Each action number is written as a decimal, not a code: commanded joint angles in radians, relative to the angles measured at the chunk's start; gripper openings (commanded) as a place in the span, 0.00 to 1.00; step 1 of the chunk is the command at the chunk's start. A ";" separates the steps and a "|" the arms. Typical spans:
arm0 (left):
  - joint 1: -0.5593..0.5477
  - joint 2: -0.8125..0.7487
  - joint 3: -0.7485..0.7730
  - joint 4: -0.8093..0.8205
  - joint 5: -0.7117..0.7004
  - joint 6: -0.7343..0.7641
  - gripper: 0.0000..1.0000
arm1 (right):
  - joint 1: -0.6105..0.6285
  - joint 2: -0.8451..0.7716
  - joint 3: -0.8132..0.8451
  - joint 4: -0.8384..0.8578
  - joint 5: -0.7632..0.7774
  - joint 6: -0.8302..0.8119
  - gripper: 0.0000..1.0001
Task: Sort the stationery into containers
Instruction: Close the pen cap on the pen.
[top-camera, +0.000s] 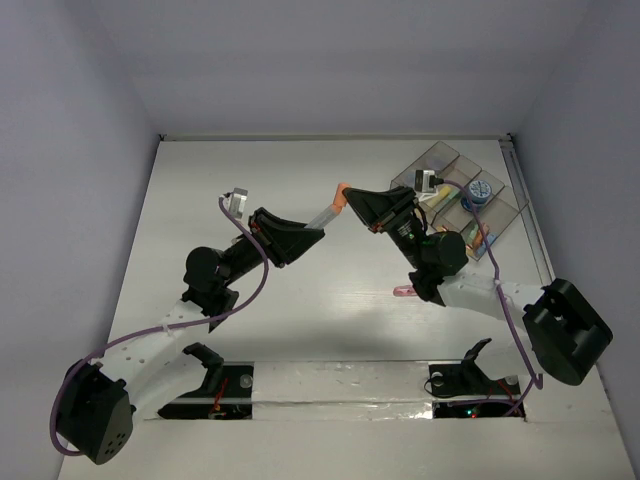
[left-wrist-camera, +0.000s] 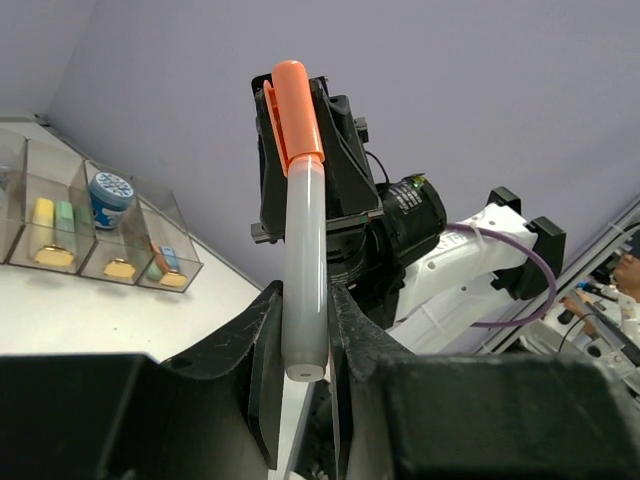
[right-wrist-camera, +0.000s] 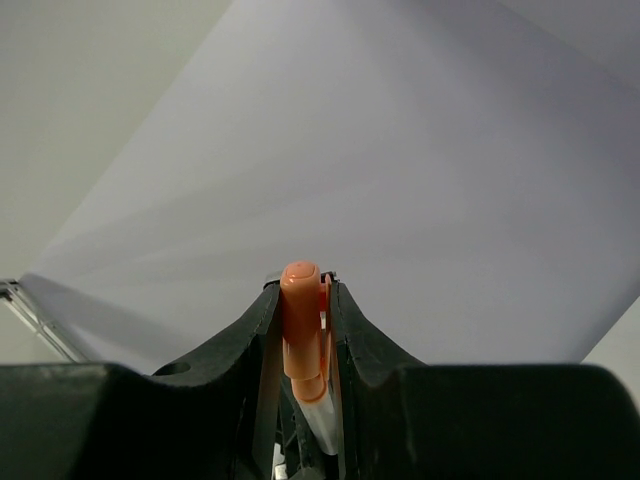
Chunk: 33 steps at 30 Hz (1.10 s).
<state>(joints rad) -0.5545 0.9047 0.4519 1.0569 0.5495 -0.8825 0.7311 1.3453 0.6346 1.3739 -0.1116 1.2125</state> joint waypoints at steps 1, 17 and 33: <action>0.004 -0.024 0.074 0.107 -0.091 0.057 0.00 | 0.060 0.017 -0.030 -0.044 -0.125 -0.037 0.21; 0.004 -0.050 0.018 0.049 -0.062 0.041 0.00 | 0.103 -0.152 0.034 -0.513 -0.039 -0.349 0.11; 0.004 0.072 0.019 0.193 0.067 -0.073 0.00 | 0.103 -0.029 0.206 -0.661 -0.203 -0.435 0.02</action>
<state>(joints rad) -0.5545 0.9871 0.4156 1.0782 0.6308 -0.9443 0.7883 1.2831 0.8185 0.8669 -0.1493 0.8234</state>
